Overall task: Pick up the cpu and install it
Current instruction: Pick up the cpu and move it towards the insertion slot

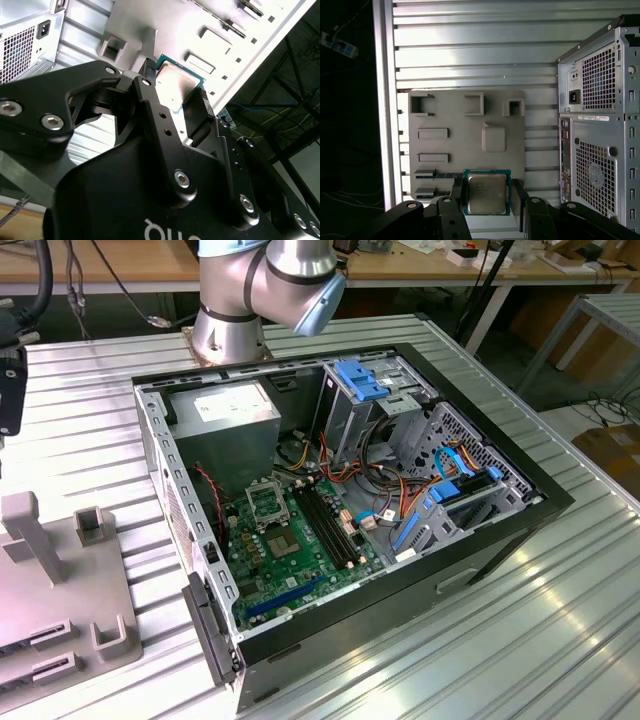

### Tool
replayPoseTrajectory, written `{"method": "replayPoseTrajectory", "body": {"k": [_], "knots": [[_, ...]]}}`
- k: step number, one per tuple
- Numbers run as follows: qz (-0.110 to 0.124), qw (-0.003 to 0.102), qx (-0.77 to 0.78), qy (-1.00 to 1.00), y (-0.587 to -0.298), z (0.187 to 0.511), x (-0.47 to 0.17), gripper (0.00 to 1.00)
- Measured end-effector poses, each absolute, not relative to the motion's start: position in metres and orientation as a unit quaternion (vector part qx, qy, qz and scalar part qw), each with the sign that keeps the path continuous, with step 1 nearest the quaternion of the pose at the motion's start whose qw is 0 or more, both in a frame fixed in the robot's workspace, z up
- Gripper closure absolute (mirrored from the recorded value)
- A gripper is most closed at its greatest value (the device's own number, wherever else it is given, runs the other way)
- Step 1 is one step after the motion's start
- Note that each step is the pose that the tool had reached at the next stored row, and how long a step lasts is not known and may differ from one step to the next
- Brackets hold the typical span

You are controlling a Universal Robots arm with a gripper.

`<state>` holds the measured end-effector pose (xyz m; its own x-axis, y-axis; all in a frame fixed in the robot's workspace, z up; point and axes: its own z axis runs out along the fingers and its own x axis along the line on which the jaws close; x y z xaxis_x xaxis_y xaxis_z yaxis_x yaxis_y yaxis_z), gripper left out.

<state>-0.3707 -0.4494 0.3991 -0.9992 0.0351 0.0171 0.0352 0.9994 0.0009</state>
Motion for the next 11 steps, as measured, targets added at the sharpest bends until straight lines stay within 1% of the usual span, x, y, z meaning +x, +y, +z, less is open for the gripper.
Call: {"method": "replayPoseTrajectory", "body": {"k": [11], "knots": [[-0.001, 0.010, -0.018, -1.000, -0.449, 0.399, -0.359, 0.53]]}}
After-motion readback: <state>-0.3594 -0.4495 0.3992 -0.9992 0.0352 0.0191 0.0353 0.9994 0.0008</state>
